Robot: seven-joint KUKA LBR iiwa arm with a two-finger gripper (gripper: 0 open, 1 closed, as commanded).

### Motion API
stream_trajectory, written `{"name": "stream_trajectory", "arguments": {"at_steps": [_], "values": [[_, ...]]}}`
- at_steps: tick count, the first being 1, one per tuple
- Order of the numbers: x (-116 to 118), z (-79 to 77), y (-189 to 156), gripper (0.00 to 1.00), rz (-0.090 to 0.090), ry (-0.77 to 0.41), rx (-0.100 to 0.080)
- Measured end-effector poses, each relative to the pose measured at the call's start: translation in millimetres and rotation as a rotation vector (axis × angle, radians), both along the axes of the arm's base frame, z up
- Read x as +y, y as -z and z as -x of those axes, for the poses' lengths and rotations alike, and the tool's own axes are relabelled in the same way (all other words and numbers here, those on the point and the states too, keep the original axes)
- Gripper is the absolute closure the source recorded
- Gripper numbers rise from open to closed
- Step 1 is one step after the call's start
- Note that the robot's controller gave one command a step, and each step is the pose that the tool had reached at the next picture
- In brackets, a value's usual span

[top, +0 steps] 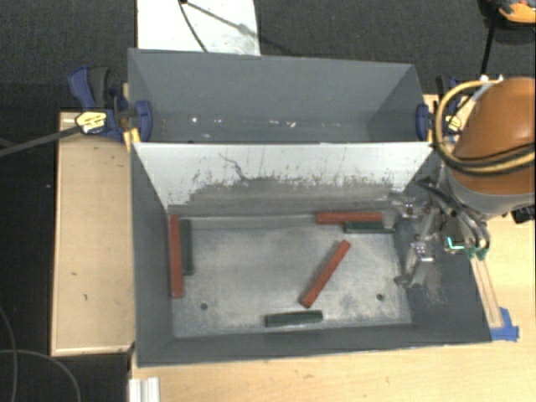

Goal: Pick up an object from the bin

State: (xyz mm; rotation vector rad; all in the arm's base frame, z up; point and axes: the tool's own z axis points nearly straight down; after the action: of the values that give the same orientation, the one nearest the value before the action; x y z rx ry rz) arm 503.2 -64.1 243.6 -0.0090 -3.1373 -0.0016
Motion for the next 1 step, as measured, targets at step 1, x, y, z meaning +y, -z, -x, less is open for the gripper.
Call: {"name": "stream_trajectory", "arguments": {"at_steps": [1], "values": [[0.2, -1.5, -3.4, 0.00, 0.001, -0.003, -0.008]]}}
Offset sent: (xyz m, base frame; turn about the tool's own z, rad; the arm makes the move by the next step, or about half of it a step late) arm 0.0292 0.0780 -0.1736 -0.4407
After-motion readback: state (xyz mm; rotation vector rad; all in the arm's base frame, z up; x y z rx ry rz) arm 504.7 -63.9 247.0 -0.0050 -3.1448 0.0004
